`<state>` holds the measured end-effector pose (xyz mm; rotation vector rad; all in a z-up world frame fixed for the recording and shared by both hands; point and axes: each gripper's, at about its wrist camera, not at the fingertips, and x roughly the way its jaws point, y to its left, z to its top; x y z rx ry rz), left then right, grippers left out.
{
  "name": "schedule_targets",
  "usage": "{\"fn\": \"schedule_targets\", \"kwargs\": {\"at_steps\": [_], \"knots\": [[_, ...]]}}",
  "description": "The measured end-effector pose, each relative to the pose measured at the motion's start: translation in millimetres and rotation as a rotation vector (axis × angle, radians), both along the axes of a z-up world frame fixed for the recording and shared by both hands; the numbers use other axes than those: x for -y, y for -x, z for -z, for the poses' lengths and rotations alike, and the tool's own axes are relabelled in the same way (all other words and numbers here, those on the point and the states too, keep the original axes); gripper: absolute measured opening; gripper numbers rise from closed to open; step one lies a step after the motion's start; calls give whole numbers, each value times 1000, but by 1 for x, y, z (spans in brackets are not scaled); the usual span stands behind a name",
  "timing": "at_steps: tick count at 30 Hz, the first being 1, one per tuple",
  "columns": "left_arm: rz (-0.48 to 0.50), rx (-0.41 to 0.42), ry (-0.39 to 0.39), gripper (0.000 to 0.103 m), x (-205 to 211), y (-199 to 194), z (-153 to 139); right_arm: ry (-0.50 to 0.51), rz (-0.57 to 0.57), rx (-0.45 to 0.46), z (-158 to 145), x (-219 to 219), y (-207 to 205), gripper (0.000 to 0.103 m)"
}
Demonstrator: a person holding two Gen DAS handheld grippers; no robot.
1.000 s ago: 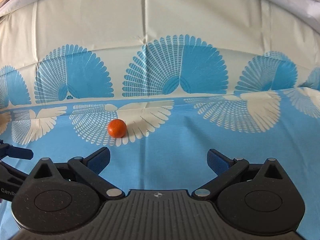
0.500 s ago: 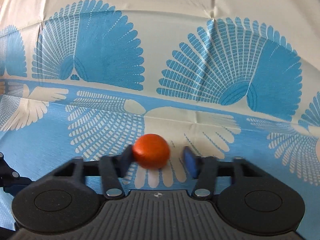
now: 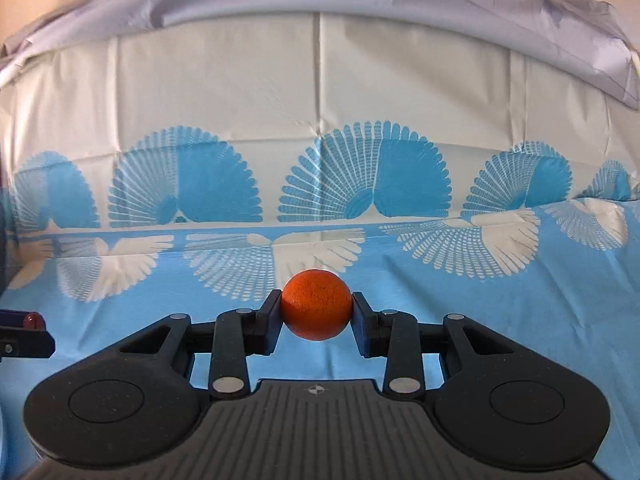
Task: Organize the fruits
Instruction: 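Grasp the dark date with the left tool while the right tool grasps the last tangerine, then carry the date and tangerine over the plate and open both tools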
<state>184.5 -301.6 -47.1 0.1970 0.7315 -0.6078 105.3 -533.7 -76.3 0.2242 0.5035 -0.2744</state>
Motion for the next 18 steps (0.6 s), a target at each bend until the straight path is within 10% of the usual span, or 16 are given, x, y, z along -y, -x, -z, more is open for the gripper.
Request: {"fn": "schedule_targets", "kwargs": {"at_steps": [18], "knots": [[-305,3,-54,35,-251,218,-75,-95,-368,-7,-79,-280,206,38]]}}
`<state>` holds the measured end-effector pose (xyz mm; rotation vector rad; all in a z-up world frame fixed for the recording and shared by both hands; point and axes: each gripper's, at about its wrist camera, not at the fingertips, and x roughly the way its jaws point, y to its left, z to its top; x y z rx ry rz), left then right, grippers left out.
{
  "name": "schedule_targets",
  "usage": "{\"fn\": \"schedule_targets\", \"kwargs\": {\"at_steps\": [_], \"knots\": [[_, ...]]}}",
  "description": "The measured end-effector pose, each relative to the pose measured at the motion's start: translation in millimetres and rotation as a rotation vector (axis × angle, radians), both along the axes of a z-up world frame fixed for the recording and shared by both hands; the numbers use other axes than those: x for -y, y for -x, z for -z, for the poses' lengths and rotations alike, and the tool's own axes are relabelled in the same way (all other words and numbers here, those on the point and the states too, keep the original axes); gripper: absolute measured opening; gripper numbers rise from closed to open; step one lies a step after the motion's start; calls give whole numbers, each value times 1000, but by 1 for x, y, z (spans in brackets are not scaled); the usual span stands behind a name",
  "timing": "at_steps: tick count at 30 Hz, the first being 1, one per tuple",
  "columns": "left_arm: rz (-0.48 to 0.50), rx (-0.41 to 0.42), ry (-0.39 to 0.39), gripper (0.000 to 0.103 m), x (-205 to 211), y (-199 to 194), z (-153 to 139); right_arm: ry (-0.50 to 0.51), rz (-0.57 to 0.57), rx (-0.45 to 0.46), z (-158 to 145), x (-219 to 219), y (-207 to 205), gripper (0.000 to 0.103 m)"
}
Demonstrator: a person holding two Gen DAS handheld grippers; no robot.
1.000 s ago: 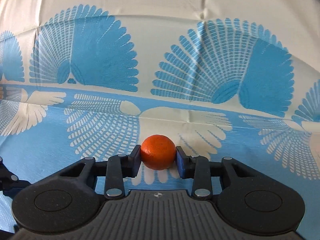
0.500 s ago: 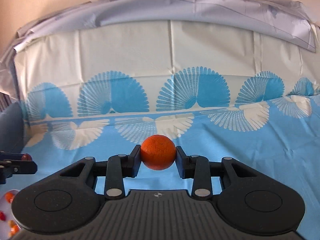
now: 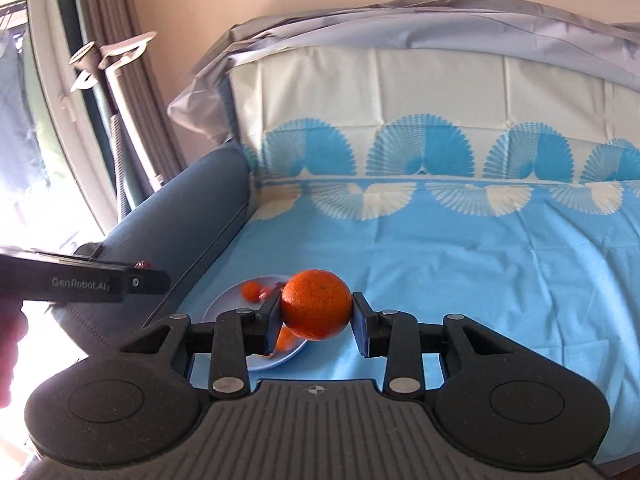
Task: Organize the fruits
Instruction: 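Carry the date and tangerine over the plate and open both tools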
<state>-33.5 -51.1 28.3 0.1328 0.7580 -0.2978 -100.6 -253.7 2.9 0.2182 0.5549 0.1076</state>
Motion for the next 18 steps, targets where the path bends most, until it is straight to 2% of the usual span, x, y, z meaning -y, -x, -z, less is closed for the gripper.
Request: {"fn": "schedule_targets", "kwargs": {"at_steps": [8,18], "knots": [[-65,-10,-16,35,-48,37,9,78,-69,-29,6,-64,35,38],[-75,-22,11,35,-60,44,13,154,-79,-20,-1,-83,45,38]]}}
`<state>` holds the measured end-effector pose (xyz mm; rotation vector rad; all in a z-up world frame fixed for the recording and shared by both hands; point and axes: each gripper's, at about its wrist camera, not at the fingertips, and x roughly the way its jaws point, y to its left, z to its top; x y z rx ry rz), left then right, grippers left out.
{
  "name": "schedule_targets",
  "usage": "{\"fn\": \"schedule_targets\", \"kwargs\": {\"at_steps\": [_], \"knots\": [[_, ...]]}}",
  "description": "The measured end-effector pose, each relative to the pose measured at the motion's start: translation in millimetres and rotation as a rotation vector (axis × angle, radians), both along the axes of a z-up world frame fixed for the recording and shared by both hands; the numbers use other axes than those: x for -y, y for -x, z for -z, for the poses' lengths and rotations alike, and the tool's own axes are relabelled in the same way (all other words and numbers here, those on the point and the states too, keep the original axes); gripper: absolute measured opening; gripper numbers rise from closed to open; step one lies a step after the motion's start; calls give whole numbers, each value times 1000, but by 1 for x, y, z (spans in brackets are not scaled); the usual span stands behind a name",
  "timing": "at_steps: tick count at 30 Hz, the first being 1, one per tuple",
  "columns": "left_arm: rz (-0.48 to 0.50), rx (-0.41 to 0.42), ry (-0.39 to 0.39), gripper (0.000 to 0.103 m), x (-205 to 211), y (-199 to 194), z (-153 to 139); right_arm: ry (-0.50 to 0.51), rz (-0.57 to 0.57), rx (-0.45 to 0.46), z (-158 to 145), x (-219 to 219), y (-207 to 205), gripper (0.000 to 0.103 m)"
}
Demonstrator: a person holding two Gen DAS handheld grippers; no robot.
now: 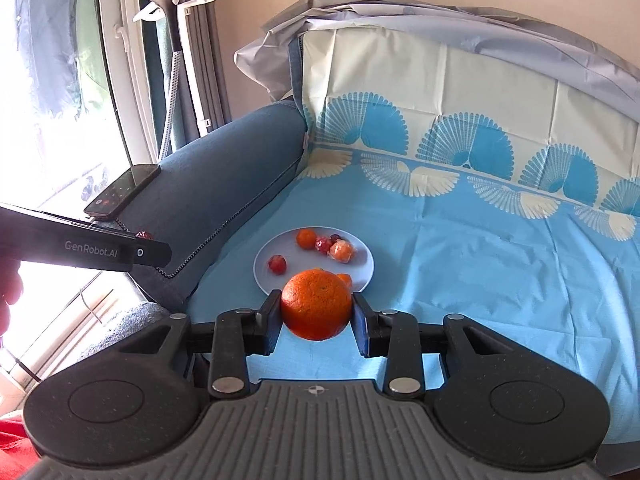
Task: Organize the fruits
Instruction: 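Carry the date and tangerine over the plate and open both tools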
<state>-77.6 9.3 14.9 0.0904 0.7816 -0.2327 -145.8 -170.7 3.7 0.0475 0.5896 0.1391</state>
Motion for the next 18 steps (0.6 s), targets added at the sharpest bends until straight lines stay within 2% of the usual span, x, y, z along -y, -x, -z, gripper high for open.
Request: {"fn": "schedule_targets", "kwargs": {"at_steps": [18], "knots": [[-11,-54,6,35,-3,-30,14,34,-17,-74,14,-9,-28,38]]}}
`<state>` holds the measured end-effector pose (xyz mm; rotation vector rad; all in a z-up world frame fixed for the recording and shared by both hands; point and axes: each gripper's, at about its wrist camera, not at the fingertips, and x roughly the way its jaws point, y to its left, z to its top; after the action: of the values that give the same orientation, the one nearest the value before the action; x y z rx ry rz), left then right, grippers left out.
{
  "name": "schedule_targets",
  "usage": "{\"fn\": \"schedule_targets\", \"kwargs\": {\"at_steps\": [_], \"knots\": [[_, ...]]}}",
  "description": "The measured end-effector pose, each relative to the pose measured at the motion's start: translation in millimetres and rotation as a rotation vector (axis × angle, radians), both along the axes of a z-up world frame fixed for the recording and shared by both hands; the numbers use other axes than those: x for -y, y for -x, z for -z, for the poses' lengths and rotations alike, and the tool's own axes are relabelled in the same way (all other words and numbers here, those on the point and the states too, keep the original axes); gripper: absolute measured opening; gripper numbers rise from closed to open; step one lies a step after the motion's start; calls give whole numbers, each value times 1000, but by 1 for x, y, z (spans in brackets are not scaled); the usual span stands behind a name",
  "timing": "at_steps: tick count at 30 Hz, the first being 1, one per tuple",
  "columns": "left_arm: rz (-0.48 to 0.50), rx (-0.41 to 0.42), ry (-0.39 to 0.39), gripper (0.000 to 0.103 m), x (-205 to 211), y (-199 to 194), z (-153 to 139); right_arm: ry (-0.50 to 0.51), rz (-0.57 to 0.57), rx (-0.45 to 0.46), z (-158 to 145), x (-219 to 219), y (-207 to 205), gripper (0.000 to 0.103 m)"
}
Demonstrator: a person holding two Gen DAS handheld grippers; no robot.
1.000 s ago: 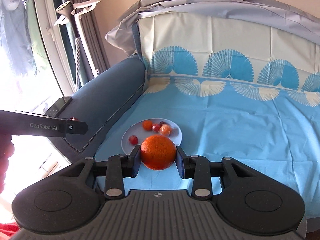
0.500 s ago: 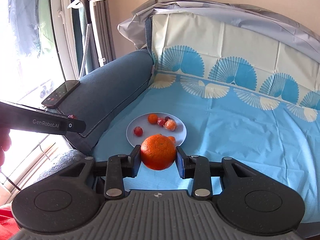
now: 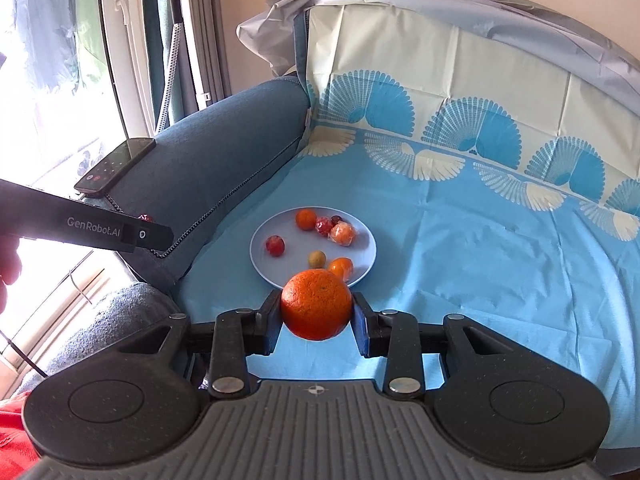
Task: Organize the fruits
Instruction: 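Carry the date and tangerine over the plate and open both tools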
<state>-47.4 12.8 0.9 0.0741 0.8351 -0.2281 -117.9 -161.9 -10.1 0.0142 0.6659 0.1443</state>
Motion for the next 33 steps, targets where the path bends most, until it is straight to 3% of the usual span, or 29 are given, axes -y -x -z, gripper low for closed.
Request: {"fn": "schedule_targets", "kwargs": {"at_steps": [18,33], "knots": [[-44,-50,-10,35,0,-84,18,-35,-32,-73,25,-10,-76,38],[-11,-169,-64,35,29,-175,86,4,-36,-139,82,-4,-175,38]]}}
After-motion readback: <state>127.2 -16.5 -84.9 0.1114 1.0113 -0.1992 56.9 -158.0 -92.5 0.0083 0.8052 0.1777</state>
